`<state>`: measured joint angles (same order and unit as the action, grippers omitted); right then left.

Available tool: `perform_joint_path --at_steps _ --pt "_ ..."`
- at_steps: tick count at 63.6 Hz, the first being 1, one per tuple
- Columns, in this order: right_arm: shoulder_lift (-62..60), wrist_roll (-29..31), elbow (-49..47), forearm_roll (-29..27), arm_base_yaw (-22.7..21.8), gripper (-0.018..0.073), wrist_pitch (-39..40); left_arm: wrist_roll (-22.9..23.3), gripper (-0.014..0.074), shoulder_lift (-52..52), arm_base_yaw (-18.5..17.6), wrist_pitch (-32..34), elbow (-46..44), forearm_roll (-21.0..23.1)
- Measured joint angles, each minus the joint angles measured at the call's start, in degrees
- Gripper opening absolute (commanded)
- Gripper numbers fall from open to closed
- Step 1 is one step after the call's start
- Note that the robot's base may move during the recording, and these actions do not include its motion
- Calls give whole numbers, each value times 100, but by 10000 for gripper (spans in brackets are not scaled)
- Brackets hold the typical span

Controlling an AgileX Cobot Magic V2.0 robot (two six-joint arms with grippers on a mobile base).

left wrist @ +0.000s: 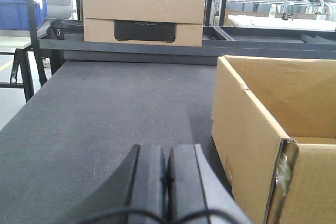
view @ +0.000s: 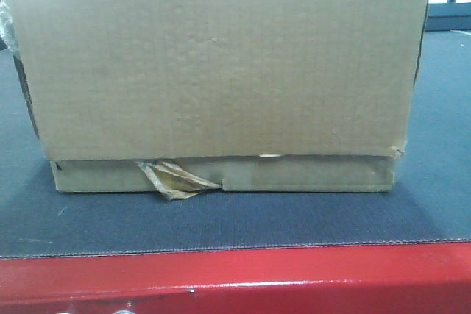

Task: Grab carton from right shelf to conveyor
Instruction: 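Open both grippers and withdraw them from the carton walls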

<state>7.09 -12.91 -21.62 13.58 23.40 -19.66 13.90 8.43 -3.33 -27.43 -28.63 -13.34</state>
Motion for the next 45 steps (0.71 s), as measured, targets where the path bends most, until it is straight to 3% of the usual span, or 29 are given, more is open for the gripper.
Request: perform_joint_path --at_steps 45 --pt "0 0 0 0 0 -53 0 0 12 -23 0 -97 12 -18"
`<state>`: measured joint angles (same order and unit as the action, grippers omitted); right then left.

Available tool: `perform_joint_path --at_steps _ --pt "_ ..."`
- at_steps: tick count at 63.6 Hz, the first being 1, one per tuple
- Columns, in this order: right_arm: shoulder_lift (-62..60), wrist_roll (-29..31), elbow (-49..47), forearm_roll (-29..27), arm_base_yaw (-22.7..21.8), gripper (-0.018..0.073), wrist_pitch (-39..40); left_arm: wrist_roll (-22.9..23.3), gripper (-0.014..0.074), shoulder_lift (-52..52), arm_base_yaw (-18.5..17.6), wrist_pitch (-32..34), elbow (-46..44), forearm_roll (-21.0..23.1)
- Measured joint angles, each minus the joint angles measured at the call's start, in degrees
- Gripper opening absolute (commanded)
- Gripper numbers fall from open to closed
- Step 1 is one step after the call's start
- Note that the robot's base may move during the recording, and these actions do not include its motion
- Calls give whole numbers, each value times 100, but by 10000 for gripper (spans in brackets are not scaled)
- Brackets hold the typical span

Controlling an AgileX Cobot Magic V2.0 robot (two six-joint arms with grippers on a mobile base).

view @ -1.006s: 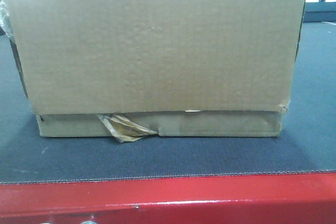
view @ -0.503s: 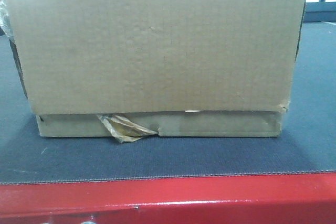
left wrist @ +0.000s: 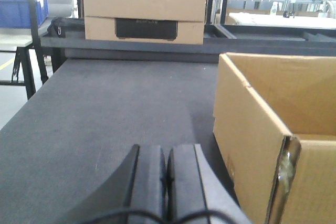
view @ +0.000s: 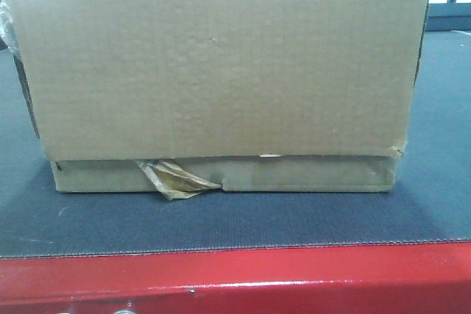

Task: Grab carton from right shelf to conveyor
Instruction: 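Open both grippers and withdraw them from the carton walls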

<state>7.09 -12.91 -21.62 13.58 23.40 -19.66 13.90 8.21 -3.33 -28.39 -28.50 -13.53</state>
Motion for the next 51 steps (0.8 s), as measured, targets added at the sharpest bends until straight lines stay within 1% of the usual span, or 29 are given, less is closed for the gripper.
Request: perform_joint_path --at_steps 4,12,18,21,28,32,38,41,51 --pt "0 0 0 0 0 -53 0 -70 12 -61 0 -2 65 49" --pt "0 0 0 0 0 -53 0 -453 12 -336 41 75 422 275" --pt "0 0 0 0 0 -53 0 -603 12 -662 211 252 874 468" --pt "0 0 0 0 0 -53 0 -756 12 -751 325 389 1111 587" --pt "-14 0 0 0 0 -53 0 -1178 12 -790 639 923 1692 996" --pt "-14 0 0 0 0 -53 0 -1348 12 -790 771 1442 2101 1185" --pt "-14 0 0 0 0 -53 0 -1471 12 -790 799 2369 2676 1299" --pt "-14 0 0 0 0 -53 0 -1484 12 -790 799 2512 2792 1353" --pt "-14 0 0 0 0 -53 0 -1521 12 -790 799 2617 2850 1353"
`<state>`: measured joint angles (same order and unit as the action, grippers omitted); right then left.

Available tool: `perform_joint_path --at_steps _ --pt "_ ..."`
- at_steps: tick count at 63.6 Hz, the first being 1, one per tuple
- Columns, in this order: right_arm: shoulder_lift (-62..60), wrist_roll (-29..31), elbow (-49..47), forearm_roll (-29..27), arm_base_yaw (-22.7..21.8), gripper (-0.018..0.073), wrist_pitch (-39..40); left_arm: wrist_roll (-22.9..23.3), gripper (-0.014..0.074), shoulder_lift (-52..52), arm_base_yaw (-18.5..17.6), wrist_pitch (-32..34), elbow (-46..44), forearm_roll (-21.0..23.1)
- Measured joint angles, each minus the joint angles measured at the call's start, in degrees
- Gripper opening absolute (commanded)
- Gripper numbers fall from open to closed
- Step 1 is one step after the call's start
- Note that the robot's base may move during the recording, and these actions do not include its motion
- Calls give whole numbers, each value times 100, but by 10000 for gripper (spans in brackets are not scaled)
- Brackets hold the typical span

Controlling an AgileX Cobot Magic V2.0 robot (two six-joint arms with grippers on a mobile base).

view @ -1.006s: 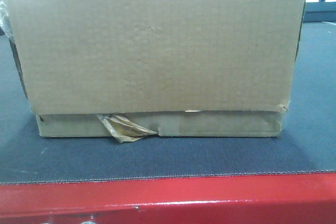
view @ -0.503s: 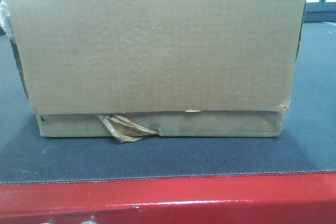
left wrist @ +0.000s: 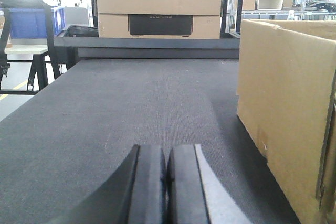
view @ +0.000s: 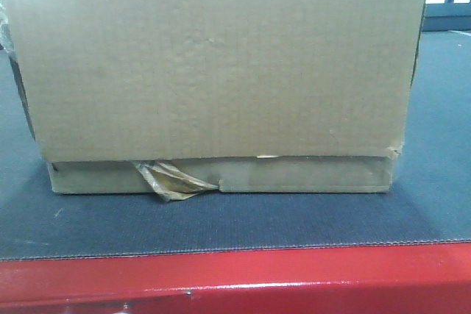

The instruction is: Grab carton from right shelf to conveyor

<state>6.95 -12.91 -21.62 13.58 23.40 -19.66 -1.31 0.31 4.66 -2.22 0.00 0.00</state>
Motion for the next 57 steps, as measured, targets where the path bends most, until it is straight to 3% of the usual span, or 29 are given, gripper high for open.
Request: perform_joint_path --at_steps 57 --pt "0 0 0 0 0 -53 0 -18 12 0 0 81 8 0"
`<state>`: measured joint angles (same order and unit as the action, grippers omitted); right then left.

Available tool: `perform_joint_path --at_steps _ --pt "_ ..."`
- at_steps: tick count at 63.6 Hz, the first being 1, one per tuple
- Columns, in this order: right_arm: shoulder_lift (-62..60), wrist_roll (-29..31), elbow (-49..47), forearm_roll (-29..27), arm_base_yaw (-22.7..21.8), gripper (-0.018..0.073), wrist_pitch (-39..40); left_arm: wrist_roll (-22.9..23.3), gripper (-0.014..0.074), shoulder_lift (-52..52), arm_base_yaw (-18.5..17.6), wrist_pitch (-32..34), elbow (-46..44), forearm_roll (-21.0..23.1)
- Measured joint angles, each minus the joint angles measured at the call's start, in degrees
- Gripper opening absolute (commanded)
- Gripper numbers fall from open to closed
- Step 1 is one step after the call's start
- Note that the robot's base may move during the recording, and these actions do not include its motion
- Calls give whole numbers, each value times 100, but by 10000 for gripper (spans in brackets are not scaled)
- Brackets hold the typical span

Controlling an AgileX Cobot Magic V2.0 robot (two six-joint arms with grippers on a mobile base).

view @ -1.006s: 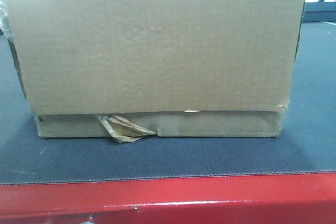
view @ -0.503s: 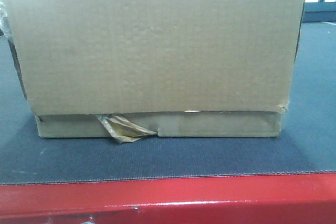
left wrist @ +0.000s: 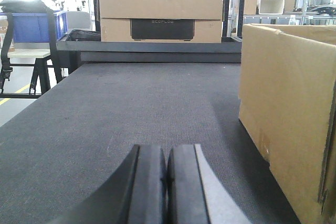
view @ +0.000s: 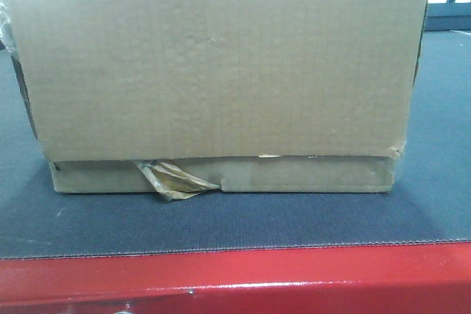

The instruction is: Grab carton from right shelf to conveyor

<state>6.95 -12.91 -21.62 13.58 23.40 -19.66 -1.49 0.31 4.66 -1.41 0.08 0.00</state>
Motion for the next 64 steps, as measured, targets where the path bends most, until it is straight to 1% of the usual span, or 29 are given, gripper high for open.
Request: perform_joint_path --at_steps 14,17,19,24,28,30,39,42,48,58,64 --pt "0 0 0 0 -37 -53 -12 0 12 0 0 0 0 0" --pt "0 92 0 -94 -129 -53 -40 0 12 0 0 0 0 0" --pt "0 277 0 -266 -224 -53 -53 0 12 0 0 0 0 0" --pt "0 1044 37 -958 -725 -53 -44 0 12 0 0 0 0 0" --pt "0 1420 128 -1358 -1120 -53 33 0 12 0 0 0 0 0" --pt "0 1577 235 -1525 -1416 -53 137 0 12 0 0 0 0 0" --pt "-20 1757 702 -1837 -2178 -53 472 0 12 0 0 0 0 0" --pt "-83 1781 879 -1905 -2327 -53 579 0 12 0 0 0 0 0" --pt "-325 1794 1288 -1959 -2485 -53 848 0 12 0 0 4 0 0" --pt "-651 1808 2013 -1981 -2520 -53 1513 0 12 0 0 13 0 0" --pt "-660 1808 2140 -1992 -2520 -53 1631 0 12 0 0 13 10 0"
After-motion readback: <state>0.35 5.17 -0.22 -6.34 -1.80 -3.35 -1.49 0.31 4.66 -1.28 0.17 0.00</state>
